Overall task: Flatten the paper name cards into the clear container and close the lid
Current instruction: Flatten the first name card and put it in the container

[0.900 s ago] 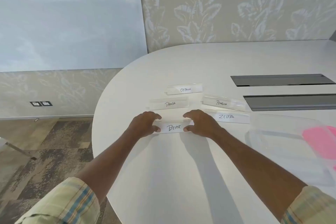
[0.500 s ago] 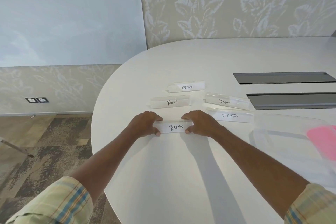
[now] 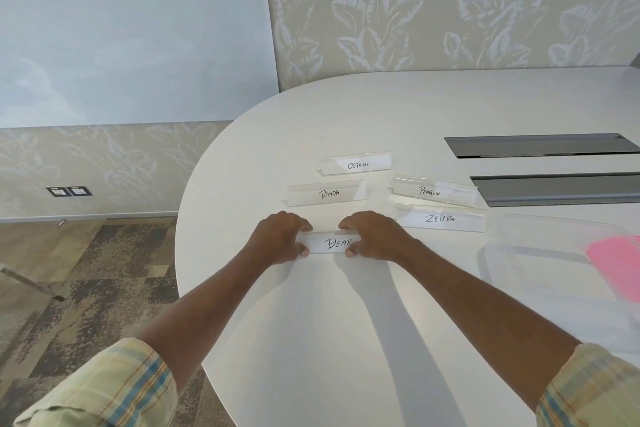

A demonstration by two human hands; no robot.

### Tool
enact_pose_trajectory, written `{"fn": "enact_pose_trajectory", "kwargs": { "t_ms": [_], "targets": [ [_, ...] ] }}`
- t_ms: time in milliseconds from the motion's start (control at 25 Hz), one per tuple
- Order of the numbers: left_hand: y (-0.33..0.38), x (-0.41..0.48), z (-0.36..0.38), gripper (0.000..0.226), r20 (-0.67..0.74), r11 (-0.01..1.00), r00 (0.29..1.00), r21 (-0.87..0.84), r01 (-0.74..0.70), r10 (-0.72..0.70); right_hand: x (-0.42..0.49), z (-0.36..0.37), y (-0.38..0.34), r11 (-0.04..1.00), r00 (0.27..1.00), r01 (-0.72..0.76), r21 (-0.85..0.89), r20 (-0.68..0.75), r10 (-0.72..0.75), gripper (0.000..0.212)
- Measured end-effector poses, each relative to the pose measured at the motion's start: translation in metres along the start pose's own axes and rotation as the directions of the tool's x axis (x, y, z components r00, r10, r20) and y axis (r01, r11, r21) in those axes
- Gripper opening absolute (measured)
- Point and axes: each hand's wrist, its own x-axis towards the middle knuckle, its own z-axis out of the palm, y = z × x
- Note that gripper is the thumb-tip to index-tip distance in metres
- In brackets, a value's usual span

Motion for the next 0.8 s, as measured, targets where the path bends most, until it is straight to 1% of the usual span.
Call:
{"fn": "enact_pose_trajectory", "kwargs": {
  "t_ms": [200,400,640,800],
  "targets": [
    [0.007,0.001,-0.007,0.066,0.005,0.999,1.0,-0.038,-0.018,0.018,-0.002,-0.01,0.006,1.0,1.0,-0.003,0.021,0.019,0.002,0.062],
    [0.027,0.009,-0.024,0.065,0.012,0.994,0.996,-0.07,-0.085,0.086,-0.017,-0.036,0.021,0.999,1.0,-0.006,0.036,0.01,0.005,0.061],
    [0.075,0.022,-0.046,0.06,-0.017,0.974,0.983,-0.128,-0.185,0.184,-0.056,-0.076,0.056,0.995,0.998,-0.057,0.081,-0.026,0.059,0.048],
    [0.116,0.031,-0.06,0.063,-0.054,0.958,0.965,-0.122,-0.26,0.255,-0.09,-0.104,0.081,0.989,0.99,-0.113,0.093,-0.069,0.12,0.045]
  ]
}}
